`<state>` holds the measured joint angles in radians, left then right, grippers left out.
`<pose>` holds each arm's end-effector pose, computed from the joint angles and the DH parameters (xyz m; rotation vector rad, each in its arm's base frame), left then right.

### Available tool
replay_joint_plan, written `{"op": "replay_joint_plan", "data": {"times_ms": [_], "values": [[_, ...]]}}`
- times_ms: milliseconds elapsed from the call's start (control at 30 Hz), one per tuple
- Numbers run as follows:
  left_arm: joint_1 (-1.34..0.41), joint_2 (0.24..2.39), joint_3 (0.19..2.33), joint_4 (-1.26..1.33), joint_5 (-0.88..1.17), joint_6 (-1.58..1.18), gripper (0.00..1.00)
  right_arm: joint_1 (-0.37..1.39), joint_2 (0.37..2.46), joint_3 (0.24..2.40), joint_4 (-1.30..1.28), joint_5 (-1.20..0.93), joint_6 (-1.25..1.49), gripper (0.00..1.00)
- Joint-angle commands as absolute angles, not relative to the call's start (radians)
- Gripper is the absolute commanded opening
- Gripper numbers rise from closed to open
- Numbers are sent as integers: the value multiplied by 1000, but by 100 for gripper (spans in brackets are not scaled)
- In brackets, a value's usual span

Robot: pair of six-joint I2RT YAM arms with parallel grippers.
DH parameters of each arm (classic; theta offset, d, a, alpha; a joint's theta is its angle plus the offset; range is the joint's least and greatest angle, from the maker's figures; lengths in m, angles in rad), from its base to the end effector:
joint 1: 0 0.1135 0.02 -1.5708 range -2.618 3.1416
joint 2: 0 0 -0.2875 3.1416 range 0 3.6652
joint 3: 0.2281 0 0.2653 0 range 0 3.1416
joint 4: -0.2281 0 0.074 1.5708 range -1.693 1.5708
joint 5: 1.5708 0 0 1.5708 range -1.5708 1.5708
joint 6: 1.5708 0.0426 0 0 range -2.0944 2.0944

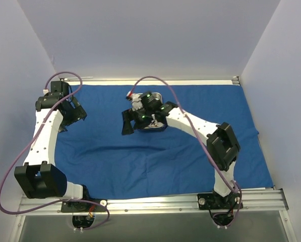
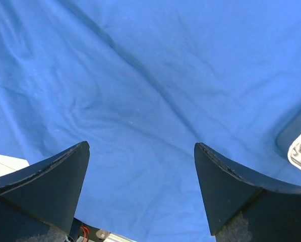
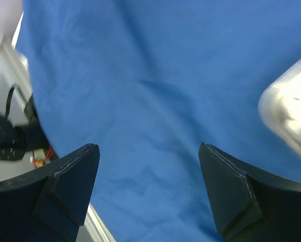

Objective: Open and lay out the surgical kit
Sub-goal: Smooth out the surgical kit at the center of the board.

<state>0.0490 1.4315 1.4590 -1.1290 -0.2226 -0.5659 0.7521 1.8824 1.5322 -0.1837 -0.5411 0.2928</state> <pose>0.2882 0.0235 0.3622 -0.8630 2.4857 0.1235 0.3258 0.3348 0.2986 -0.8489 2.0855 1.1677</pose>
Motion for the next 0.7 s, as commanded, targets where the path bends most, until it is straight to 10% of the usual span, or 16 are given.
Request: {"op": "replay_joint_plan", "data": {"times_ms": [0, 233, 367, 667], "values": [[48, 1388, 1493, -1108, -164, -526, 94, 894, 1937, 1597, -160, -583, 250, 84], [48, 1304, 1529, -1123, -190, -509, 94, 1037, 2098, 1661, 46, -543, 298, 85], [49, 1207, 1491, -1080, -140, -468, 100, 1098, 2229, 1753, 101, -546, 314, 61], [78, 1155, 1358, -977, 61, -448, 20, 1115, 2453, 1821, 371, -572, 413, 11]]}}
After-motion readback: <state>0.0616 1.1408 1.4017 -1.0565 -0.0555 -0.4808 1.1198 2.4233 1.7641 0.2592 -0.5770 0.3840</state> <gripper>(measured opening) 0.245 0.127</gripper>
